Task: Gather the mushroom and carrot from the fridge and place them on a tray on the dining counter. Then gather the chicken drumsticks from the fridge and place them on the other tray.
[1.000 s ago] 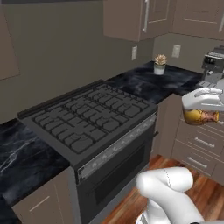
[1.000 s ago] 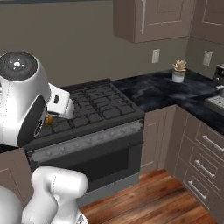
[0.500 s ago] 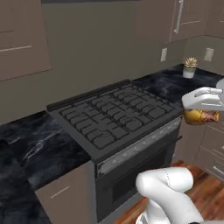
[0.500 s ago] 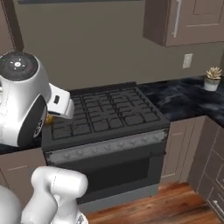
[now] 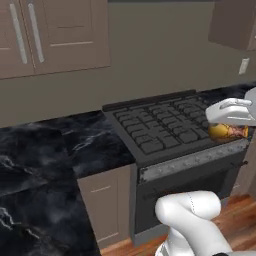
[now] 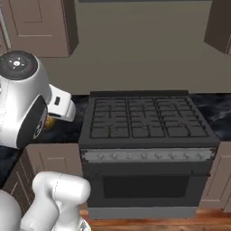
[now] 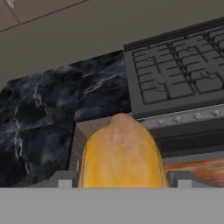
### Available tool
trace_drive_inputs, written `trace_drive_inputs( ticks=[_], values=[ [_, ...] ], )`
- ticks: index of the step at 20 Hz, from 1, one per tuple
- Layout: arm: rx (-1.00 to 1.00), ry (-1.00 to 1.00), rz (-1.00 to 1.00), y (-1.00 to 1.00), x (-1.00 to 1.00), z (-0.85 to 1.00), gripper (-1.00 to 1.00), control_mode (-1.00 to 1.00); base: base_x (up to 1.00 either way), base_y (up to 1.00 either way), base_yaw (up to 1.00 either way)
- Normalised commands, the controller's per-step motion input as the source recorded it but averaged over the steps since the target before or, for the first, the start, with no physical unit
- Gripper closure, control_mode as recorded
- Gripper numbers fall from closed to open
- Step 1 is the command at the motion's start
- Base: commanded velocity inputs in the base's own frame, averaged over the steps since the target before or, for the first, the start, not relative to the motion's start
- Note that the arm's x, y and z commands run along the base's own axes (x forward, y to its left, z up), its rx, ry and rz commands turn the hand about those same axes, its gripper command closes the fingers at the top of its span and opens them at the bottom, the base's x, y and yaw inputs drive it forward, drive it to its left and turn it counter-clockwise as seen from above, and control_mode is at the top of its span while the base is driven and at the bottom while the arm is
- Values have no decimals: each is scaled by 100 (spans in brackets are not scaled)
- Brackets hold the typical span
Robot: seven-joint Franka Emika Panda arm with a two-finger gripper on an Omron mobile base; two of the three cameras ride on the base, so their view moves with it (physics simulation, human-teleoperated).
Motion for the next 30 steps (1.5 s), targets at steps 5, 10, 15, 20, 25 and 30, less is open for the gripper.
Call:
trace_drive_inputs(
  ticks=[5, 10, 15, 20, 25, 30],
  values=[
    [0, 0, 0, 0, 0, 0, 100, 100, -39, -54, 49],
    [0, 0, 0, 0, 0, 0, 100, 100, -55, -46, 48],
    [0, 0, 0, 0, 0, 0, 100, 100, -88, -7, 46],
    [0, 0, 0, 0, 0, 0, 100, 100, -92, 11, 43],
    [0, 0, 0, 0, 0, 0, 100, 100, -84, 19, 42],
    [0, 0, 0, 0, 0, 0, 100, 100, -85, 15, 41]
  ],
)
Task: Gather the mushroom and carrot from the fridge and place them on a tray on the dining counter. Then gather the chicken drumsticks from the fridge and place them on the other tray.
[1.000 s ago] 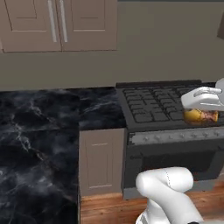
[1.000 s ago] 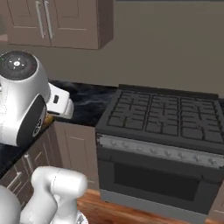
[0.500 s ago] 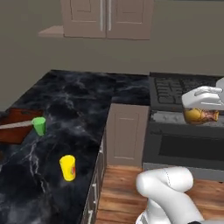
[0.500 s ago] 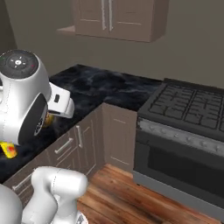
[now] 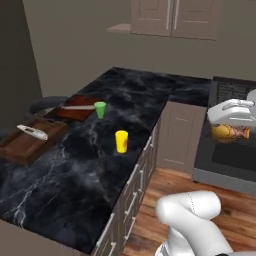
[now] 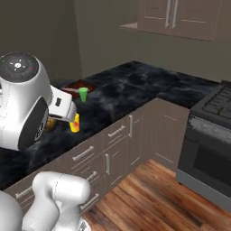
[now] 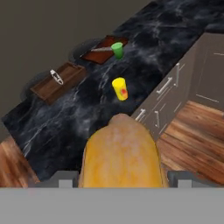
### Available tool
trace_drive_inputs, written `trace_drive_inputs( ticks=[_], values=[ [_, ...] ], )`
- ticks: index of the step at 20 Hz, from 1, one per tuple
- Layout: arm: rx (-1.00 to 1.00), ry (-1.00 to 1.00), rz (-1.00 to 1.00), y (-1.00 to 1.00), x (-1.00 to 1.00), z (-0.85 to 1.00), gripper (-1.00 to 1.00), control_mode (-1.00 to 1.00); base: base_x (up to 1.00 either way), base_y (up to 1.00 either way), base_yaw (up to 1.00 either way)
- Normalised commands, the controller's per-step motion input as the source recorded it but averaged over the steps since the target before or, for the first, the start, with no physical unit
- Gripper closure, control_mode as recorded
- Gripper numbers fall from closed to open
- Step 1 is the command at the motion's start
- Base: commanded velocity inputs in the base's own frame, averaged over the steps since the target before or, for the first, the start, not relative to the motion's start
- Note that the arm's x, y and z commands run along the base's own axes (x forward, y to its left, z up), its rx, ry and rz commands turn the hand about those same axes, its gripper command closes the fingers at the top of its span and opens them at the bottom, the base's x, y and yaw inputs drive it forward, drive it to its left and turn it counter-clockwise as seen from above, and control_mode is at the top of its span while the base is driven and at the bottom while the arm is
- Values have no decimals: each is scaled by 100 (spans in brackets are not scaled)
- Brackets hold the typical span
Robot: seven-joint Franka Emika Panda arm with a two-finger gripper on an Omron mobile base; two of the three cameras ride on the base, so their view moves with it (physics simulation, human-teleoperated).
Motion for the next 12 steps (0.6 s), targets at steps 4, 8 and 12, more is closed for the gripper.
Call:
trace_drive_inputs(
  ticks=[4, 8, 12],
  values=[
    [0, 0, 0, 0, 0, 0, 100, 100, -84, 21, 40],
    [0, 0, 0, 0, 0, 0, 100, 100, -27, 35, 25],
    [0, 0, 0, 0, 0, 0, 100, 100, 38, 57, 4]
  ],
)
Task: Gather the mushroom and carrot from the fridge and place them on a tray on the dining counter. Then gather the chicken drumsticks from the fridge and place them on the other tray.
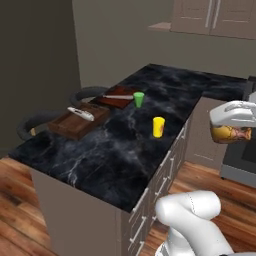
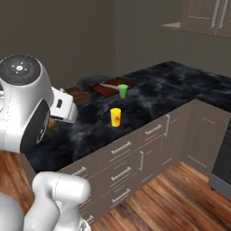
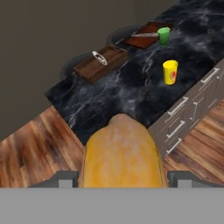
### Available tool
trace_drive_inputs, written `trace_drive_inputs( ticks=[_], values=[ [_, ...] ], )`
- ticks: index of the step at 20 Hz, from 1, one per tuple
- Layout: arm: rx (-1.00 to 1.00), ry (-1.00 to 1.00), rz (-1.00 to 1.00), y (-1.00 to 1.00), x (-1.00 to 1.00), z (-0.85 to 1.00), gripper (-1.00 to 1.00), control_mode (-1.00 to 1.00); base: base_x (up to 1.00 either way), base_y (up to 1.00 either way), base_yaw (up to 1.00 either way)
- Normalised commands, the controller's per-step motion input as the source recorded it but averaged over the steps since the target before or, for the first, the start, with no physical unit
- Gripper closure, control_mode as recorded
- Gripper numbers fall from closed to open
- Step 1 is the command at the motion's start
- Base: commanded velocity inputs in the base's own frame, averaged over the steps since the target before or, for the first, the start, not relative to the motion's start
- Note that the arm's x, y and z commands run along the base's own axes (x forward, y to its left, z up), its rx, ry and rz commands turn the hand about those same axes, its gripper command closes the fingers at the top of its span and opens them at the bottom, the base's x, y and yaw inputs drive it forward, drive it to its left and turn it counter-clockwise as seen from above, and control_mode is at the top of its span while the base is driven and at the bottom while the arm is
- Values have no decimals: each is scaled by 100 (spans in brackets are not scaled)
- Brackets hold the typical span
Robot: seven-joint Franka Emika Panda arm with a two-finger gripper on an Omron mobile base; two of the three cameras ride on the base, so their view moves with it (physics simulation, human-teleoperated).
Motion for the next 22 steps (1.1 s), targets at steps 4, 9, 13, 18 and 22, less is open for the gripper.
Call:
trace_drive_inputs(
  ticks=[4, 9, 13, 18, 22],
  values=[
    [0, 0, 0, 0, 0, 0, 100, 100, 60, 76, -1],
    [0, 0, 0, 0, 0, 0, 100, 100, 46, 100, -13],
    [0, 0, 0, 0, 0, 0, 100, 100, 77, 68, -17],
    [0, 0, 0, 0, 0, 0, 100, 100, 100, 22, -24],
    [0, 0, 0, 0, 0, 0, 100, 100, 100, -46, -3]
  ],
)
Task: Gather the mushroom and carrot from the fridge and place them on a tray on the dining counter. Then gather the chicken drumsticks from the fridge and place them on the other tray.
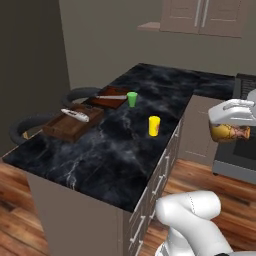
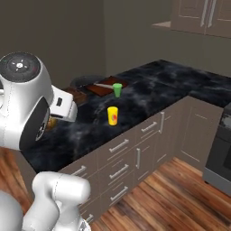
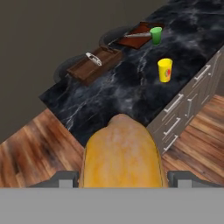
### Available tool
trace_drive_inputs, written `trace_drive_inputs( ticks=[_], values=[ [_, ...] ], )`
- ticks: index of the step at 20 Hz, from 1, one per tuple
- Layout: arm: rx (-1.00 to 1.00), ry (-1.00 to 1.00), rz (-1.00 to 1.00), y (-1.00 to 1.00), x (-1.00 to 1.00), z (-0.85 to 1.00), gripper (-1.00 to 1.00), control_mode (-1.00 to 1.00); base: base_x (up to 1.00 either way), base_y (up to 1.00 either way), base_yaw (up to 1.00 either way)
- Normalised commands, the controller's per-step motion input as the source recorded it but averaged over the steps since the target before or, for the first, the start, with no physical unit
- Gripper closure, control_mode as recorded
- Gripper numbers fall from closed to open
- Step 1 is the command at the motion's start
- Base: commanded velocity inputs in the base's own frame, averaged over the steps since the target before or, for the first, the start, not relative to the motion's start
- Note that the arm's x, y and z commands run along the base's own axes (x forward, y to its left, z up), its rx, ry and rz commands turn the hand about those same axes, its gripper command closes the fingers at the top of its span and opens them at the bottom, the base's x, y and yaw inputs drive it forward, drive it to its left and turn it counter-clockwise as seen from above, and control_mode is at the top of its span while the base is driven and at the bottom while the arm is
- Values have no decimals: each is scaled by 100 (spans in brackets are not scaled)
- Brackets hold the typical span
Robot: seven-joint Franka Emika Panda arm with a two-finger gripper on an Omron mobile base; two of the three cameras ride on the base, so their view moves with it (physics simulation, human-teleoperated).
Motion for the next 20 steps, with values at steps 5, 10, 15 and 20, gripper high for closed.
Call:
trace_drive_inputs(
  ticks=[5, 10, 15, 20],
  values=[
    [0, 0, 0, 0, 0, 0, 100, 100, 91, -71, 3],
    [0, 0, 0, 0, 0, 0, 100, 100, 61, -91, 6],
    [0, 0, 0, 0, 0, 0, 100, 100, -5, -72, 5],
    [0, 0, 0, 0, 0, 0, 100, 100, 21, 34, -8]
  ],
)
